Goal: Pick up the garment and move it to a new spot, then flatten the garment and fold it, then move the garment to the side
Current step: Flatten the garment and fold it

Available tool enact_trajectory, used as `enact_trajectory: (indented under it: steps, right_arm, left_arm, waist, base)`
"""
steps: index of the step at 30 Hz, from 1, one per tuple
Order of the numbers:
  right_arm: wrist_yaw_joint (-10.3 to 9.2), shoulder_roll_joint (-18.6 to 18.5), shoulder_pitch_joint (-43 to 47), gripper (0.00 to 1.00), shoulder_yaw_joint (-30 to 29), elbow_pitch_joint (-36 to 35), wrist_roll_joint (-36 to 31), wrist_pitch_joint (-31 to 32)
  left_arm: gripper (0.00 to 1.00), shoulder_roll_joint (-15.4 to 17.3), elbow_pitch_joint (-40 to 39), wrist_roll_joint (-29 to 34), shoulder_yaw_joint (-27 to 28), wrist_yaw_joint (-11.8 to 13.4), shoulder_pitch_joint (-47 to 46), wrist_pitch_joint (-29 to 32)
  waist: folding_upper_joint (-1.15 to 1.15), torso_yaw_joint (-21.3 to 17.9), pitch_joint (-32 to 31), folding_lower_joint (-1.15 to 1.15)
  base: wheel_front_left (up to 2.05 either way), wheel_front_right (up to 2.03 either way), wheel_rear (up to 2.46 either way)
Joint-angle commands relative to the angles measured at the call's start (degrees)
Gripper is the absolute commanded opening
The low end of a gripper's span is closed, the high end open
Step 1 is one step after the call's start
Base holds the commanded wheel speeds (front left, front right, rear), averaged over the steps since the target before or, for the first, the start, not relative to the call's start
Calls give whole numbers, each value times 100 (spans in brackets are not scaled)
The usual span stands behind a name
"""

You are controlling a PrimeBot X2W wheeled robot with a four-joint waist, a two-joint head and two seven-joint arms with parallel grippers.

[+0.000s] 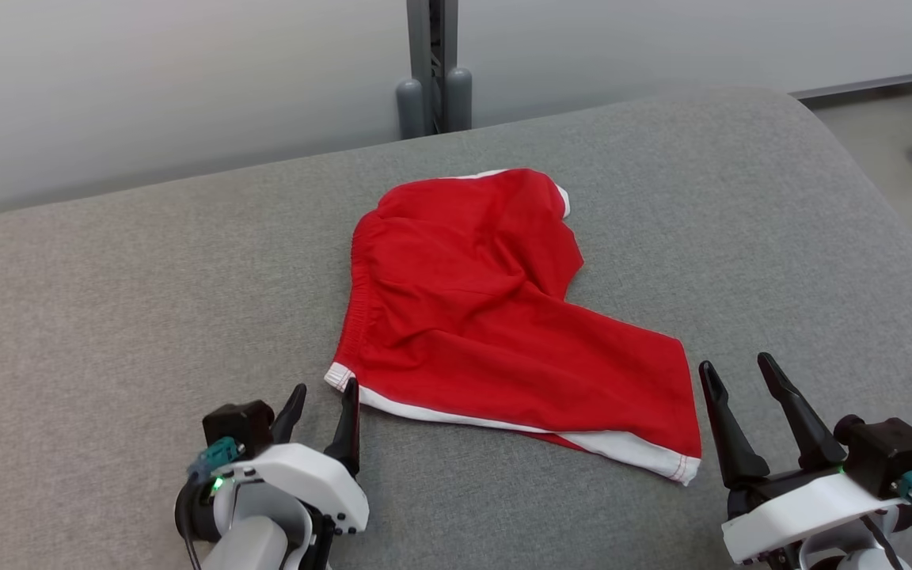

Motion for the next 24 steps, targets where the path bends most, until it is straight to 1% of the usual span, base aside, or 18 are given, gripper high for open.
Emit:
enact_trajectory:
  steps: [1,7,11,12,13,16,21,24]
  right_arm:
    - [-1,-29,-38,100,-23,33,-79,-26]
    - [-1,5,-97,100,19,109,-150,-121]
    - [-1,36,-125,100,12,141,-180,-166]
    - [-1,40,-136,100,12,150,-180,-174]
    - [-1,44,-147,100,11,154,-180,-168]
    - [-1,59,-146,100,-19,172,-189,-193]
    - [-1,77,-81,100,-101,207,-206,-217]
    - [-1,75,-46,100,-110,240,-217,-218]
  left_arm:
    - [100,28,146,-92,-27,41,-221,4]
    - [100,31,744,-459,-152,60,-655,29]
    - [100,30,1239,-584,-279,80,-939,23]
    - [88,29,1322,-617,-310,58,-987,41]
    - [0,29,1402,-637,-344,36,-1036,41]
    - [0,33,1597,-712,-368,-17,-1143,-14]
    - [0,35,1731,-779,-298,-57,-1170,-121]
    - [0,52,1776,-790,-209,-104,-1039,-154]
  waist:
    - [0,-73,74,0]
    - [0,-211,186,0]
    - [0,-273,243,0]
    - [0,-279,252,0]
    - [0,-283,259,0]
    - [0,-268,261,0]
    - [0,-112,199,0]
    - [0,64,114,0]
  base:
    - [0,0,0]
    - [0,0,0]
    - [0,0,0]
    - [0,0,0]
    - [0,0,0]
    - [0,0,0]
    - [0,0,0]
    - [0,0,0]
